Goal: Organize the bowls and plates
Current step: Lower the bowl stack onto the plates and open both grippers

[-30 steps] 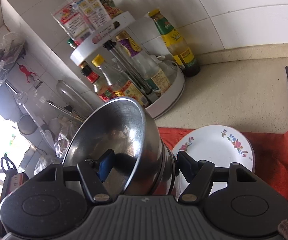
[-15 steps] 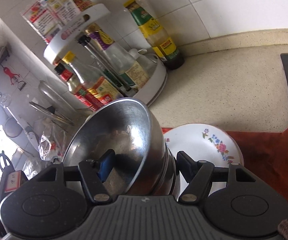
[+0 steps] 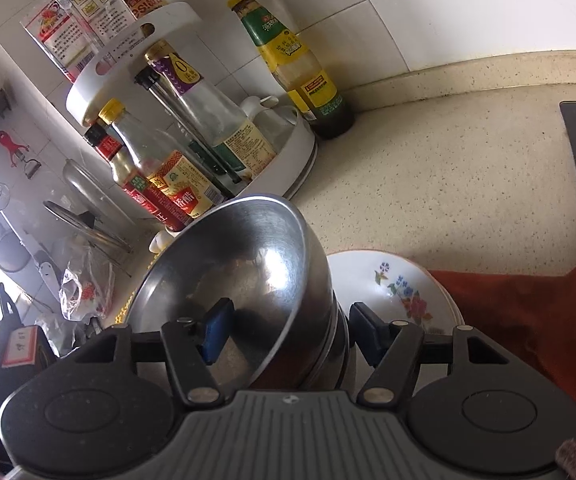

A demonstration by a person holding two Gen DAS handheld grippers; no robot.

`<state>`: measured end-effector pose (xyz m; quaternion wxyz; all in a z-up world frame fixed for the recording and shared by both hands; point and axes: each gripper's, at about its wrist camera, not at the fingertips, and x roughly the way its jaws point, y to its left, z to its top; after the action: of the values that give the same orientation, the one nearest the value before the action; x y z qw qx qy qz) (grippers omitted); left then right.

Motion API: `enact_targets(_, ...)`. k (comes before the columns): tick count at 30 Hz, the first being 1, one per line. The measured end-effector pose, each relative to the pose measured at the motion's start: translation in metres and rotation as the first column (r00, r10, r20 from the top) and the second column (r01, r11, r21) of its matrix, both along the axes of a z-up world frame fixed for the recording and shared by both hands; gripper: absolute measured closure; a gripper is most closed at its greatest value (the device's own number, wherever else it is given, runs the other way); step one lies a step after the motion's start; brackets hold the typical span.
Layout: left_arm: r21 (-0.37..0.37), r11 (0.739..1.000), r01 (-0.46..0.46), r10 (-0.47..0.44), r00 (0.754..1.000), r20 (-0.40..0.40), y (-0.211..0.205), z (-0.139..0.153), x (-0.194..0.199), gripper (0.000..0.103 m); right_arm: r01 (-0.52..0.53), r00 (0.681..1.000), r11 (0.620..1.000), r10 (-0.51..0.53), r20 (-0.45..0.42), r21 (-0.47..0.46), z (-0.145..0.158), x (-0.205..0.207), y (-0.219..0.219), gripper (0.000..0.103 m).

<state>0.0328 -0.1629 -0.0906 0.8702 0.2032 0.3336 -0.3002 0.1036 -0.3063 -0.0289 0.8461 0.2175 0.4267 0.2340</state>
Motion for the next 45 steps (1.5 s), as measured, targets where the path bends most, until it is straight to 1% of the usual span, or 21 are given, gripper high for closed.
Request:
enact_targets(3, 0.024, 1.0, 0.006, -0.006, 1.0, 0.0, 0.0, -0.001, -0.003, 0.0, -0.014, 1.0, 1.0, 0.014, 0.019, -0.018, 0.001, -0.002, 0.003, 0.044)
enact_targets(8, 0.028, 1.0, 0.001, 0.0, 1.0, -0.016, 0.01, 0.006, -0.003, 0.0, -0.029, 0.998, 0.994, 0.036, 0.06, -0.106, 0.009, -0.008, 0.014, 0.045)
enact_targets(12, 0.038, 0.999, 0.011, -0.012, 1.0, 0.008, 0.011, 0.014, -0.01, 0.0, -0.029, 0.997, 0.989, 0.04, 0.072, -0.145, 0.013, -0.012, 0.019, 0.045)
enact_targets(15, 0.044, 0.999, -0.005, 0.005, 1.0, 0.009, 0.013, 0.017, -0.013, 0.0, -0.018, 0.997, 0.987, 0.028, 0.065, -0.159, 0.015, -0.014, 0.02, 0.044)
enact_targets(17, 0.032, 0.999, -0.019, 0.019, 1.0, 0.005, 0.018, 0.02, -0.014, 0.0, -0.017, 0.997, 0.984, 0.03, 0.067, -0.178, 0.017, -0.016, 0.021, 0.044)
enact_targets(21, 0.0, 0.997, -0.079, 0.079, 0.997, -0.015, 0.029, 0.025, -0.013, 0.0, 0.005, 0.996, 0.98, 0.012, 0.083, -0.2, 0.024, -0.027, 0.021, 0.044)
enact_targets(25, -0.039, 0.992, -0.122, 0.121, 0.992, -0.039, 0.033, 0.036, -0.012, 0.0, 0.016, 0.99, 0.976, 0.014, 0.137, -0.218, 0.039, -0.037, 0.019, 0.044)
enact_targets(27, -0.051, 0.988, -0.144, 0.141, 0.989, -0.052, 0.036, 0.035, -0.014, 0.0, 0.031, 0.988, 0.975, 0.003, 0.155, -0.218, 0.047, -0.04, 0.018, 0.044)
enact_targets(29, -0.076, 0.983, -0.165, 0.161, 0.986, -0.051, 0.038, 0.04, -0.019, 0.0, 0.055, 0.985, 0.973, -0.016, 0.172, -0.224, 0.056, -0.047, 0.015, 0.044)
enact_targets(34, -0.125, 0.974, -0.189, 0.184, 0.981, -0.054, 0.044, 0.054, -0.037, 0.0, 0.111, 0.969, 0.954, -0.042, 0.242, -0.279, 0.082, -0.083, 0.017, 0.044)
enact_targets(37, -0.143, 0.968, -0.204, 0.201, 0.979, -0.039, 0.046, 0.061, -0.045, 0.0, 0.113, 0.964, 0.952, -0.037, 0.262, -0.283, 0.089, -0.105, 0.021, 0.044)
enact_targets(43, -0.2, 0.943, -0.265, 0.267, 0.964, -0.019, 0.062, 0.074, -0.059, 0.0, 0.178, 0.958, 0.939, -0.097, 0.27, -0.293, 0.093, -0.138, 0.024, 0.044)
enact_targets(45, -0.214, 0.93, -0.3, 0.303, 0.953, -0.02, 0.07, 0.076, -0.061, 0.0, 0.202, 0.953, 0.933, -0.118, 0.278, -0.298, 0.094, -0.148, 0.024, 0.044)
